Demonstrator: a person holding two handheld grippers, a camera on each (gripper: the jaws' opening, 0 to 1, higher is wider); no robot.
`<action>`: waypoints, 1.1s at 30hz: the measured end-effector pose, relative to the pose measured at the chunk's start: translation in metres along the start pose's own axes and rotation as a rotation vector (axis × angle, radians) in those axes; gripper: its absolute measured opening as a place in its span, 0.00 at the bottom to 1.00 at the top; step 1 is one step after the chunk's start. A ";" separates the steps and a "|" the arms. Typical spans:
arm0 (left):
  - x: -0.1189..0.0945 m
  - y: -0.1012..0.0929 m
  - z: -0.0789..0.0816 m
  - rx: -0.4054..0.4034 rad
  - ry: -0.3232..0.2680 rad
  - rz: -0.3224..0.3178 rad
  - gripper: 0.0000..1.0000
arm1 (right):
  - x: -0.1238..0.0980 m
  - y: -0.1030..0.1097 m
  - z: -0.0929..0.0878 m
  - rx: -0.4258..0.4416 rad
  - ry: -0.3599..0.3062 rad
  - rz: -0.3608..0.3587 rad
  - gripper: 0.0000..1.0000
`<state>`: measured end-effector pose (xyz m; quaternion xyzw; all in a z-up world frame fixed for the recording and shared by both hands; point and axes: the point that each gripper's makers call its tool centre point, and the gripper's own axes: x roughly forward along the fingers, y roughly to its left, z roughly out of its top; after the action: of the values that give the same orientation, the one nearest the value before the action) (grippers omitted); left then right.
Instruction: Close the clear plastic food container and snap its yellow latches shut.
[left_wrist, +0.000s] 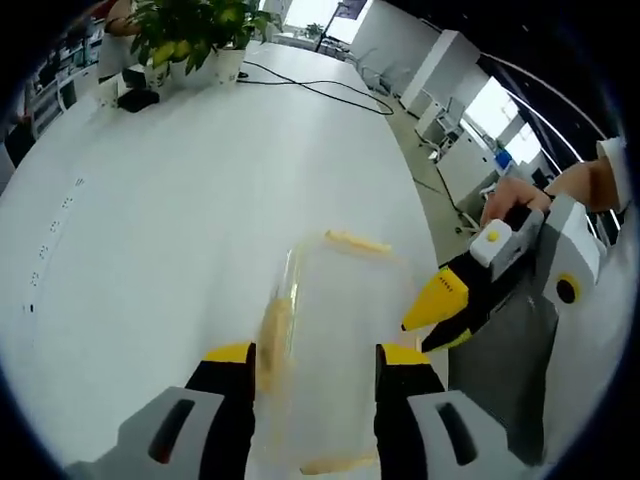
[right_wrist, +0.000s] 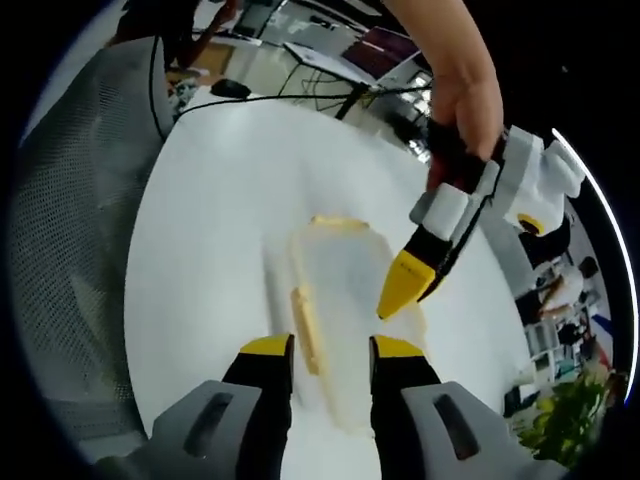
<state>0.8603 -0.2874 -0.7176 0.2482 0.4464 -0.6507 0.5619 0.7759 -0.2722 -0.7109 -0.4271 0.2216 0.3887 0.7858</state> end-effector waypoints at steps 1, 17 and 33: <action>0.000 0.000 0.000 -0.001 0.000 0.000 0.41 | -0.001 0.000 -0.001 0.002 0.002 0.000 0.26; -0.017 0.006 -0.003 -0.086 -0.136 0.122 0.41 | -0.008 -0.012 -0.007 0.130 -0.008 -0.012 0.24; -0.049 0.011 -0.046 -0.402 -0.400 0.324 0.40 | -0.015 -0.037 -0.021 0.512 -0.067 -0.029 0.24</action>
<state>0.8741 -0.2223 -0.7027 0.0674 0.4014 -0.4872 0.7726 0.7956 -0.3083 -0.6934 -0.2044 0.2805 0.3227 0.8805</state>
